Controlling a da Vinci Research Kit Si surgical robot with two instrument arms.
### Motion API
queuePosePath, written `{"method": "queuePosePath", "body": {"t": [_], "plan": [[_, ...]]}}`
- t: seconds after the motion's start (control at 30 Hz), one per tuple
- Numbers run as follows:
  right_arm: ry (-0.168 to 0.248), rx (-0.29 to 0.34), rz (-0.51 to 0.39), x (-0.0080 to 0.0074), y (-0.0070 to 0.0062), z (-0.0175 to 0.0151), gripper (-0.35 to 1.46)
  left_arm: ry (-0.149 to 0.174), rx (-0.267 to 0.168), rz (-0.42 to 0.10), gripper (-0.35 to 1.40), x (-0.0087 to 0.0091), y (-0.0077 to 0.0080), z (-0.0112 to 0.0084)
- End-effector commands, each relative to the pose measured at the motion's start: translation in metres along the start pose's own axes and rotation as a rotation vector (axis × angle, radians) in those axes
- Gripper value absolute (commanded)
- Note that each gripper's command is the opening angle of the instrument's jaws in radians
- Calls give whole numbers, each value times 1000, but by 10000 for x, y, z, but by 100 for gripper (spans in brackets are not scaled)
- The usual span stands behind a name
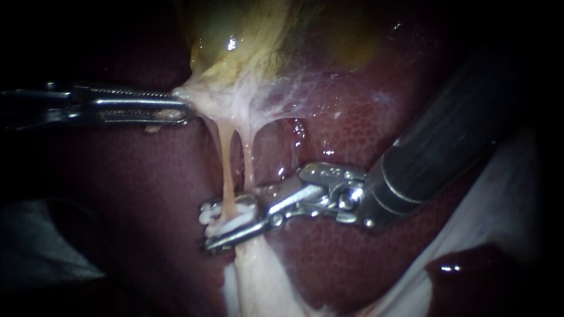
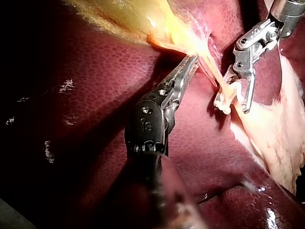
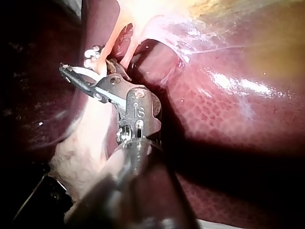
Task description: Clipping second clip left tube
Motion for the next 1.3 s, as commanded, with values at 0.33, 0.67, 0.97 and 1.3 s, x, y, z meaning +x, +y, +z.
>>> {"method": "queuePosePath", "body": {"t": [0.33, 0.67, 0.97, 1.3], "plan": [[8, 42, -8, 11, -31, 3, 49, 0, -1, 0, -35, 0, 0, -1], [47, 62, -7, 20, -35, -8, 48, 0, -1, 0, -35, 0, -1, -1], [44, 72, 9, 17, -36, -15, 44, 0, -1, 0, -35, 0, -2, 0], [29, 111, 11, 16, -36, -18, 25, 0, 3, 0, -35, 0, -2, 0]]}}
